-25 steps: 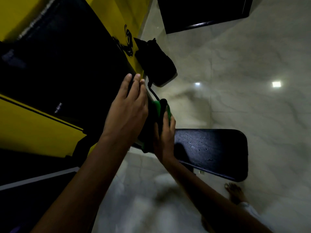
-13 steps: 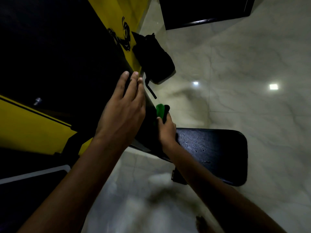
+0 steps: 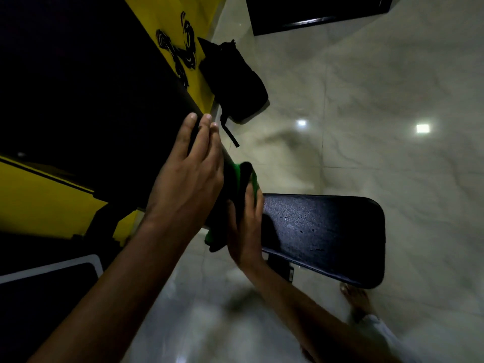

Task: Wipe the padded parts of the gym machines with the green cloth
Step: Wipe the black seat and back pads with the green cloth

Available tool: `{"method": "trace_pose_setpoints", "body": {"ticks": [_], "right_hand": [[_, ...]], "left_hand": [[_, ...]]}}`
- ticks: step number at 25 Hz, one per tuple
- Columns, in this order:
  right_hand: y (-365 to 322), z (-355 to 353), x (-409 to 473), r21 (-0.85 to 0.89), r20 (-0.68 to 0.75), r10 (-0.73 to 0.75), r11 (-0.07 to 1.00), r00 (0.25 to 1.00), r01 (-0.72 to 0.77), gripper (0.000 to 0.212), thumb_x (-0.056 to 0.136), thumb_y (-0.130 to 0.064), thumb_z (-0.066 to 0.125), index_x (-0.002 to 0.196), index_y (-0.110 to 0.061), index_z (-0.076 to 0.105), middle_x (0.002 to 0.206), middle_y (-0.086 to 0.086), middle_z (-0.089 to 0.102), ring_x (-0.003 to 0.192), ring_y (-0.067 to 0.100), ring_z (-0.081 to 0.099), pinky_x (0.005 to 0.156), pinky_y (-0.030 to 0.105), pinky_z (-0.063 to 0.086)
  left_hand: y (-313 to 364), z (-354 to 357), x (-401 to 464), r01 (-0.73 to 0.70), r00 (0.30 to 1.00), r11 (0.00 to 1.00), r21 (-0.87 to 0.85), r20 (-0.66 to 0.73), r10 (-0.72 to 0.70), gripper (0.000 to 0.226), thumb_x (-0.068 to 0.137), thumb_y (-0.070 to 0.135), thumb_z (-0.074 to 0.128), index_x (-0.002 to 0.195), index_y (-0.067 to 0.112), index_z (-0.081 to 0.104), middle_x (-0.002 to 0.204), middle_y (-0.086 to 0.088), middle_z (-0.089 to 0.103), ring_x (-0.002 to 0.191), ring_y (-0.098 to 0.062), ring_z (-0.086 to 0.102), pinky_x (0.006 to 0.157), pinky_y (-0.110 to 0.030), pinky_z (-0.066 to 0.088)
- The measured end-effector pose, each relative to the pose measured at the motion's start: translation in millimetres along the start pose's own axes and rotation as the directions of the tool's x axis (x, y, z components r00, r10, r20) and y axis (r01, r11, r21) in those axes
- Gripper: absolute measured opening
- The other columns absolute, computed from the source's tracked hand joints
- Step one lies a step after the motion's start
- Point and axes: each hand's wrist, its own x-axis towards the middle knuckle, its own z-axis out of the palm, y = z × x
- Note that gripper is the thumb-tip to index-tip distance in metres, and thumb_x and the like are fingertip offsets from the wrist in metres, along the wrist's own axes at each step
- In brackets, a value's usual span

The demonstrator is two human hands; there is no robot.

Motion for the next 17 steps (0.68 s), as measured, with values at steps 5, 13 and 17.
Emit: {"method": "trace_pose_setpoints", "body": {"ticks": [5,13,17], "right_hand": [[0,-5,17,0.039,0.026,0.29,0.956,0.957,-0.291,0.058,0.1,-0.028,0.044,0.151,-0.019,0.019,0.146,0.02,0.029,0.133,0.028,0.035,0.105,0.024,0.027],[25,1,27,0.019,0.065,0.474,0.879,0.878,-0.476,0.056,0.098,-0.024,0.046,0.15,-0.02,0.026,0.14,0.024,0.038,0.123,0.035,0.045,0.103,0.033,0.036],[12,4,-1,0.014,0.019,0.265,0.964,0.964,-0.265,0.058,0.099,-0.029,0.045,0.15,-0.017,0.022,0.15,0.019,0.025,0.135,0.03,0.033,0.111,0.035,0.029]], "left_hand": [[3,0,0,-0.02,1.0,1.0,0.013,0.011,0.019,0.063,0.093,0.023,0.01,0.145,-0.009,-0.003,0.154,-0.031,-0.006,0.142,-0.048,-0.009,0.11,-0.058,-0.01],[11,0,-2,-0.04,0.999,0.999,-0.02,0.02,0.041,0.061,0.098,0.024,0.018,0.146,-0.009,-0.002,0.154,-0.031,-0.008,0.141,-0.049,-0.012,0.109,-0.059,-0.013],[18,4,0,-0.063,0.998,0.997,-0.034,0.02,0.064,0.062,0.092,0.021,0.009,0.146,-0.008,-0.002,0.154,-0.031,-0.007,0.141,-0.049,-0.012,0.106,-0.059,-0.016]]}}
